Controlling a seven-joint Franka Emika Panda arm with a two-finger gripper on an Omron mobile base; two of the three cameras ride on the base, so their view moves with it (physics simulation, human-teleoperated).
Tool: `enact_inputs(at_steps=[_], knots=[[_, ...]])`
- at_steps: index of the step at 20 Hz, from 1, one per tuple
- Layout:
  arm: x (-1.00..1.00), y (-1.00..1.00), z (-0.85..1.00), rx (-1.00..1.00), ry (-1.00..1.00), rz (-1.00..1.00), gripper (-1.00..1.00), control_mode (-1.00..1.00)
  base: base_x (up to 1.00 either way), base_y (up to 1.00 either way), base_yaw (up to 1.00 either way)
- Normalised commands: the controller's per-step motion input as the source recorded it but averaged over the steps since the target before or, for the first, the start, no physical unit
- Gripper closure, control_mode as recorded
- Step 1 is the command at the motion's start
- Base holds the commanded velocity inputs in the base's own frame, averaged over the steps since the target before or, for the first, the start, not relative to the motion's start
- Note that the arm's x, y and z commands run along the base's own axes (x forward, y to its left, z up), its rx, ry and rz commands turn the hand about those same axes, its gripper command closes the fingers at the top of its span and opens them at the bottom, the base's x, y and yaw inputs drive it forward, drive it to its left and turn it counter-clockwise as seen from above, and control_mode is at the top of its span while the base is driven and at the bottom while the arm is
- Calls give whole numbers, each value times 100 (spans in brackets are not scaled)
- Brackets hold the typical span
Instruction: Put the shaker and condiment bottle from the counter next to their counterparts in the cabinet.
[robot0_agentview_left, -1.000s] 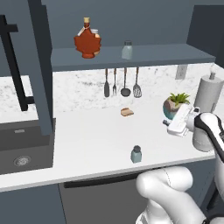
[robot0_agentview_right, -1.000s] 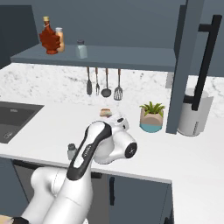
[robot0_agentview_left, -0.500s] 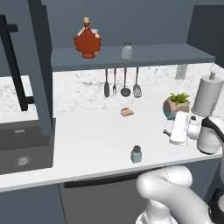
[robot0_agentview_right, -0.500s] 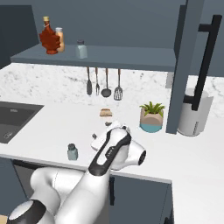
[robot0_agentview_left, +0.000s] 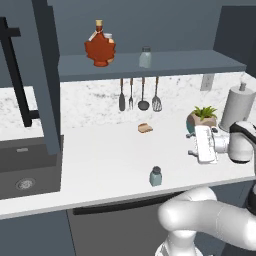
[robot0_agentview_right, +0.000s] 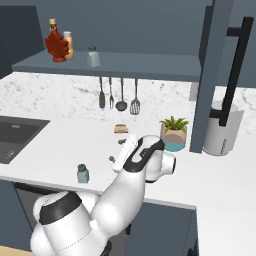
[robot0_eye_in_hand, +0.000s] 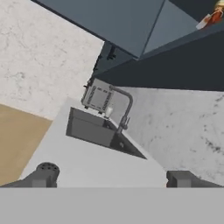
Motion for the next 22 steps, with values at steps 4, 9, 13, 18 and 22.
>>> enact_inputs(at_steps=[4,9,13,18,22], knots=[[0,0,-10,-18,3,11,-100,-100,0,0,0],[-14,12,-11,-39,13,7,-100,-100,0,0,0],[-13,14,0,-23,4,3,-100,-100,0,0,0],[1,6,-68,0,-1,0,-100,-100,0,0,0],[0,9,-81,0,6,0,-100,-100,0,0,0]])
